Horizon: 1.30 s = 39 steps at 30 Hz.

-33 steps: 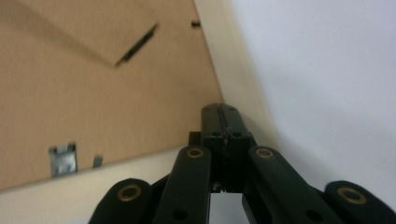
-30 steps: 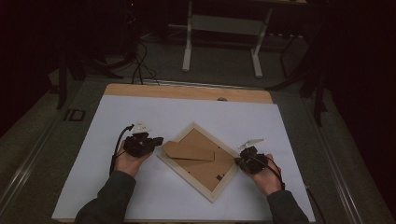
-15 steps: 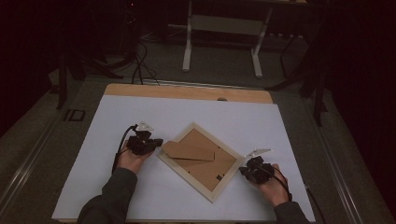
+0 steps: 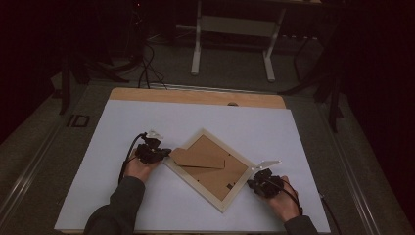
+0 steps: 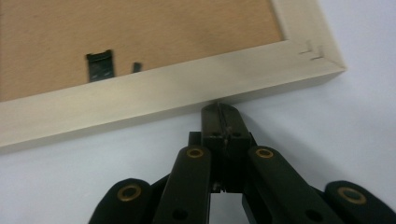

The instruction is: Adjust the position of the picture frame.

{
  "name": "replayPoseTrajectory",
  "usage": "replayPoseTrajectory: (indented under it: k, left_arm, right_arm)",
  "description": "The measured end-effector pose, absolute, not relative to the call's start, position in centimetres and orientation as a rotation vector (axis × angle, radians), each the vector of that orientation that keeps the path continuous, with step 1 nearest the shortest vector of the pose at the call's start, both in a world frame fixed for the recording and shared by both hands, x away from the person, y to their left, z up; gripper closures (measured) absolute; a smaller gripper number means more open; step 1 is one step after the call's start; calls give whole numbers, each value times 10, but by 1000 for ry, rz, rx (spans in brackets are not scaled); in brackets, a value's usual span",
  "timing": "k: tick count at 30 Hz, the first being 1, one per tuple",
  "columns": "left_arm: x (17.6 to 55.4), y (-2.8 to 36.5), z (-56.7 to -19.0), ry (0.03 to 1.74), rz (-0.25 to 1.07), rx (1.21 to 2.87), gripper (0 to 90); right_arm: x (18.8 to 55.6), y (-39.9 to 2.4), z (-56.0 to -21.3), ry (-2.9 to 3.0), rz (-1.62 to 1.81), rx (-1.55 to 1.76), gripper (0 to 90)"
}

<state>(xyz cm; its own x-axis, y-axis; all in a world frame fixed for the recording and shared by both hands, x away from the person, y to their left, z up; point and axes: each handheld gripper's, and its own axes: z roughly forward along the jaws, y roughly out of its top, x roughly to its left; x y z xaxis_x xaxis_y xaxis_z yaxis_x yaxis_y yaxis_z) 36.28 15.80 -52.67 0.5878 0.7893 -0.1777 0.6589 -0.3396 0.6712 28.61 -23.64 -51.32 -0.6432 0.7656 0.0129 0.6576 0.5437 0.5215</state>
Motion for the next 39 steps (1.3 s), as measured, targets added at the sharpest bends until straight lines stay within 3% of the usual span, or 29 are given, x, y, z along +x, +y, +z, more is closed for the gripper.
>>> replayPoseTrajectory:
  k: [39]
  left_arm:
    - [356, 171, -535, 1207, 214, 2034, 900]
  right_arm:
    - [287, -206, -513, 2601, 720, 1146, 900]
